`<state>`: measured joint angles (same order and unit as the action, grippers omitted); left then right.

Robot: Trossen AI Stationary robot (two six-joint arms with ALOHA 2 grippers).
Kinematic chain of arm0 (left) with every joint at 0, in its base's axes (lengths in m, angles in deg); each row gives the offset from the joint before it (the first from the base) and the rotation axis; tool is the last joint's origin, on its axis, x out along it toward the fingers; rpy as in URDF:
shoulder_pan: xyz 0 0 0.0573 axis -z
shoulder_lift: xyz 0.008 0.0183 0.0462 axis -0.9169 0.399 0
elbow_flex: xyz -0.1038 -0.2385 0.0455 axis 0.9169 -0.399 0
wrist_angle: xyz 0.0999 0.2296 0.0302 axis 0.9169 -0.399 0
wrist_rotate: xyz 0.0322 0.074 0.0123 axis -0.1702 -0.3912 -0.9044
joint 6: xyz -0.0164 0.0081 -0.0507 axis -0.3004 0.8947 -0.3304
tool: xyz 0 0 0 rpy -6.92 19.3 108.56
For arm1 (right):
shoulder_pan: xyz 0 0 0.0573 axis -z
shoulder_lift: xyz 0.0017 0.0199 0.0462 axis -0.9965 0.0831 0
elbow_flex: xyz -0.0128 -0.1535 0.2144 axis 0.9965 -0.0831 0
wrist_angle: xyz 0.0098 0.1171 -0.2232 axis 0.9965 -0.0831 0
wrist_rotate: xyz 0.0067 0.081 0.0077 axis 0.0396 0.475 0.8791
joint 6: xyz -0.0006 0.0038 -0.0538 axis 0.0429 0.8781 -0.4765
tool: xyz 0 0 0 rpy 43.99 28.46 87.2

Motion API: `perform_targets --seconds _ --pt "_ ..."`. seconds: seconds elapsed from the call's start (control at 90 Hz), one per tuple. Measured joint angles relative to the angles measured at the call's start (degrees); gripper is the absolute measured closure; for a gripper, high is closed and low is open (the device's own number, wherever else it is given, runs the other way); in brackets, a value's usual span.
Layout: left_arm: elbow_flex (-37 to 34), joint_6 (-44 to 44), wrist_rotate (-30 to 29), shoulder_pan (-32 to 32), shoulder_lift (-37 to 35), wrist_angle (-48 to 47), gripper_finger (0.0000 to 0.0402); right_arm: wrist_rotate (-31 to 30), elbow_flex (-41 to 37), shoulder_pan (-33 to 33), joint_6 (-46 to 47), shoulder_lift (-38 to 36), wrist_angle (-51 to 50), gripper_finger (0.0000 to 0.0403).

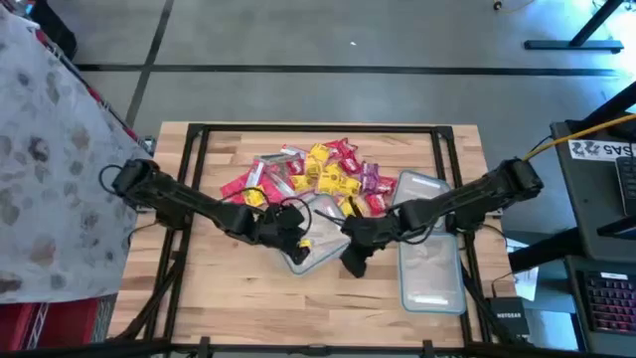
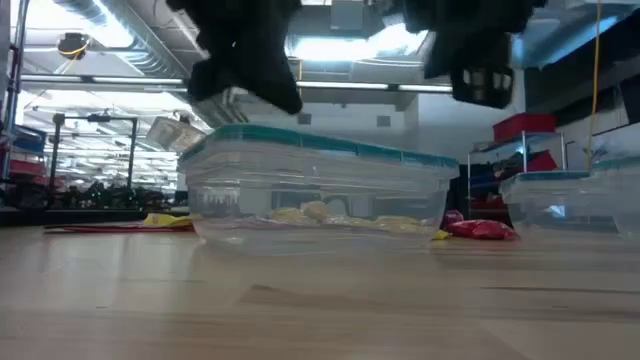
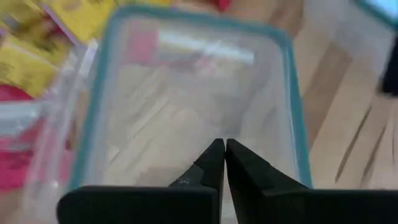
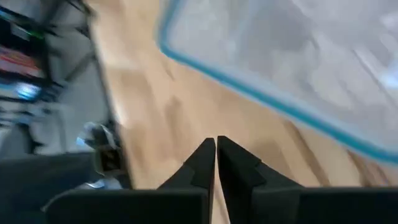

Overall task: Sort candy
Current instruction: Open the rectangular transparent bin

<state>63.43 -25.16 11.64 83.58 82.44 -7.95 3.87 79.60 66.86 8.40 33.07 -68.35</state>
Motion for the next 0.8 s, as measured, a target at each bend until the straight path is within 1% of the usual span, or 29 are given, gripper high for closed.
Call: perform_targets --seconds 0.1,0.167,0.222,0.278,0.367,0.489,0.578,0.667,0.722,0.8 --pt "0.2 1.0 -1.6 -0.1 -0.3 2.2 0.0402 0.2 -3.3 -2.2 -1.5 0.0 4.3 0.0377" --pt "0.2 2.1 -1.6 -0.6 0.0 4.7 0.0402 -0.1 -6.4 -3.3 -1.6 0.0 5.9 0.0355" --pt "0.3 3.2 -1.3 -0.9 0.8 7.5 0.0402 -1.8 -9.1 -3.9 -0.9 0.0 8.1 0.0333" --pt "0.3 4.6 -0.5 -1.5 2.1 9.6 0.0402 -3.4 -11.5 -3.9 -0.5 0.0 11.8 0.031" --pt "0.3 6.3 2.7 -2.6 4.2 12.5 0.0402 -5.2 -15.0 -3.4 -0.5 0.0 17.5 0.0275" --pt "0.3 6.7 5.5 -3.9 7.3 11.7 0.0402 -8.5 -17.7 -2.6 -0.4 0.0 21.8 0.0239" --pt "0.3 6.6 7.2 -4.6 9.8 11.0 0.0402 -10.8 -19.2 -2.2 -0.5 0.1 21.9 0.0225" --pt "0.5 6.4 9.8 -5.2 11.1 9.9 0.0402 -13.1 -20.5 -2.2 -1.2 0.8 25.5 0.0221" --pt "0.7 5.3 11.6 -5.3 11.4 8.3 0.0401 -13.1 -20.8 -2.2 -2.1 2.0 28.5 0.022" --pt "0.7 4.3 11.5 -5.1 11.4 5.8 0.0401 -13.0 -21.0 -2.2 -3.3 4.5 32.5 0.022"
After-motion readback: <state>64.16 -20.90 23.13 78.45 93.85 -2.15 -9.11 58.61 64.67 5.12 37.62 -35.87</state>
